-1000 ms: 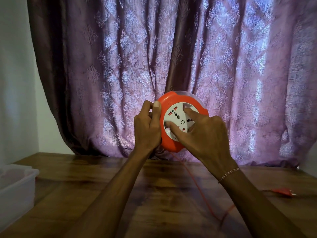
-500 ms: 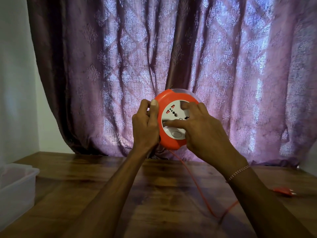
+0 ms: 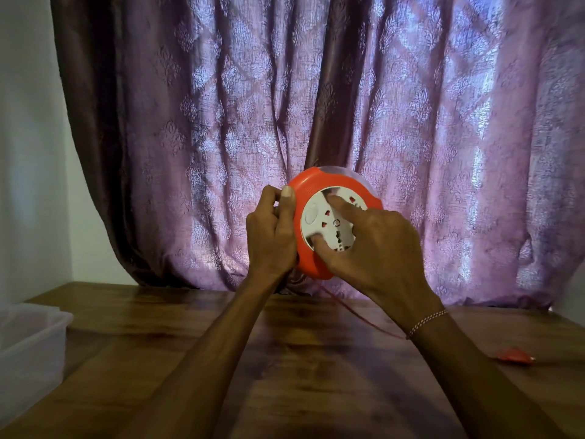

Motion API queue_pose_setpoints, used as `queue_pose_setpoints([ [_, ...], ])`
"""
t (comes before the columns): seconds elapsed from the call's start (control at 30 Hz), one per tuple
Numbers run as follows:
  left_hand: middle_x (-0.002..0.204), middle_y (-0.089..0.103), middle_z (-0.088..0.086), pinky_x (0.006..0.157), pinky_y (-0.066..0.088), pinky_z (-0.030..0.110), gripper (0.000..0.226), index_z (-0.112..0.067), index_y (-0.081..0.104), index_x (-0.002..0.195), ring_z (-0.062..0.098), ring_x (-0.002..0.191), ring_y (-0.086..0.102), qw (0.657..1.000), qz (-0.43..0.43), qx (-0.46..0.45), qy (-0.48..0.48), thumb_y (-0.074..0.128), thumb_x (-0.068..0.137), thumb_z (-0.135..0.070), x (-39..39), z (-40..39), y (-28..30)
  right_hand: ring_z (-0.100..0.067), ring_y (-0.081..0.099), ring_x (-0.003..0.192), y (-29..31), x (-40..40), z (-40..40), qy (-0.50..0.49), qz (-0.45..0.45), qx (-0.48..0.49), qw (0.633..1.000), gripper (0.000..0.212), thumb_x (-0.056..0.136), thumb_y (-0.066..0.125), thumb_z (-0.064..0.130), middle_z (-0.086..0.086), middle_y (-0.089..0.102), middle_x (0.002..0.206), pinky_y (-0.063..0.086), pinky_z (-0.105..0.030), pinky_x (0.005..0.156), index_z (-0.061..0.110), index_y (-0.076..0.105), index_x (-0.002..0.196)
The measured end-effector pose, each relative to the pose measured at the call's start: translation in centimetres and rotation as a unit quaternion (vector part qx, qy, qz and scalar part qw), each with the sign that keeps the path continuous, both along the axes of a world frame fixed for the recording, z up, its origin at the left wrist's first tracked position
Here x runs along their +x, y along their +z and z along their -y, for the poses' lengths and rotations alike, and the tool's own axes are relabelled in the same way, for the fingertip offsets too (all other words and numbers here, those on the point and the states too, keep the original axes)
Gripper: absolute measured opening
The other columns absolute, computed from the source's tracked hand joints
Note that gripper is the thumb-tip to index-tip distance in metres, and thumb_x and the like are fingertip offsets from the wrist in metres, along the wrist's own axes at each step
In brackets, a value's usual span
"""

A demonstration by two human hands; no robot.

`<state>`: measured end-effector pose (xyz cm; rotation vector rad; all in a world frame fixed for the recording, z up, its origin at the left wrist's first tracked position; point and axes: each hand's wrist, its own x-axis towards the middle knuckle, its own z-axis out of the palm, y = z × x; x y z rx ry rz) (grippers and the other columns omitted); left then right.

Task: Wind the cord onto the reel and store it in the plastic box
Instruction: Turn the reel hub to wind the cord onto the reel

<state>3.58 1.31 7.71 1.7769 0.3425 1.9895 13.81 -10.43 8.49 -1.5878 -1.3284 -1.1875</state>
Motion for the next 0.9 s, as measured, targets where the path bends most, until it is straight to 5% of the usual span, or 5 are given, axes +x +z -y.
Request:
queue_pose_setpoints([
  [0.3,0.058,0.057,-0.018,0.05,0.034,0.031,0.036,-0.03,0.04,0.073,0.003,0.05,0.046,1.0,0.002,0.005,0.009,0.041,0.105,-0.045,0.2,-0.1,-0.1,-0.029,0.068,0.08,0.3,-0.2,0.2,0.051,-0.043,0.004,0.998,0.061,0.081,0.055,0.07,-0.003,0.074,0.082,0.055,-0.038,0.069,0.028,0.062,0.125],
  [0.47,0.058,0.057,-0.016,0.05,0.036,0.035,0.036,-0.031,0.04,0.073,0.004,0.05,0.045,1.0,0.007,-0.003,0.007,0.038,0.102,-0.052,-0.2,-0.3,0.0,-0.026,0.052,0.1,0.9,0.3,0.6,0.115,0.05,-0.013,0.992,0.033,0.083,0.068,0.031,-0.004,0.062,0.109,0.052,-0.041,0.07,0.02,0.063,0.114],
  [0.67,0.059,0.056,-0.018,0.053,0.039,0.039,0.036,-0.028,0.039,0.073,0.004,0.052,0.046,1.0,0.005,-0.021,0.006,0.04,0.105,-0.045,-0.4,-0.6,0.0,-0.028,0.039,0.119,1.5,0.6,1.1,0.077,0.095,-0.169,0.978,0.067,0.072,0.056,0.002,-0.006,0.047,0.139,0.049,-0.036,0.072,0.042,0.059,0.125],
  [0.8,0.06,0.056,-0.017,0.053,0.039,0.038,0.036,-0.027,0.04,0.074,0.004,0.053,0.047,1.0,0.011,-0.017,0.006,0.039,0.105,-0.045,-0.4,-0.6,0.1,-0.032,0.039,0.124,1.6,0.6,1.3,0.073,0.095,-0.176,0.977,0.054,0.076,0.054,0.009,-0.009,0.044,0.145,0.052,-0.045,0.081,0.04,0.066,0.119],
  [0.9,0.06,0.058,-0.019,0.051,0.039,0.035,0.035,-0.03,0.04,0.073,0.002,0.051,0.049,1.0,0.015,-0.015,0.007,0.041,0.106,-0.042,-0.4,-0.5,0.1,-0.03,0.043,0.119,1.2,0.3,1.1,0.044,0.108,-0.148,0.982,0.056,0.081,0.028,0.032,-0.009,0.049,0.141,0.047,-0.04,0.084,0.044,0.067,0.12],
])
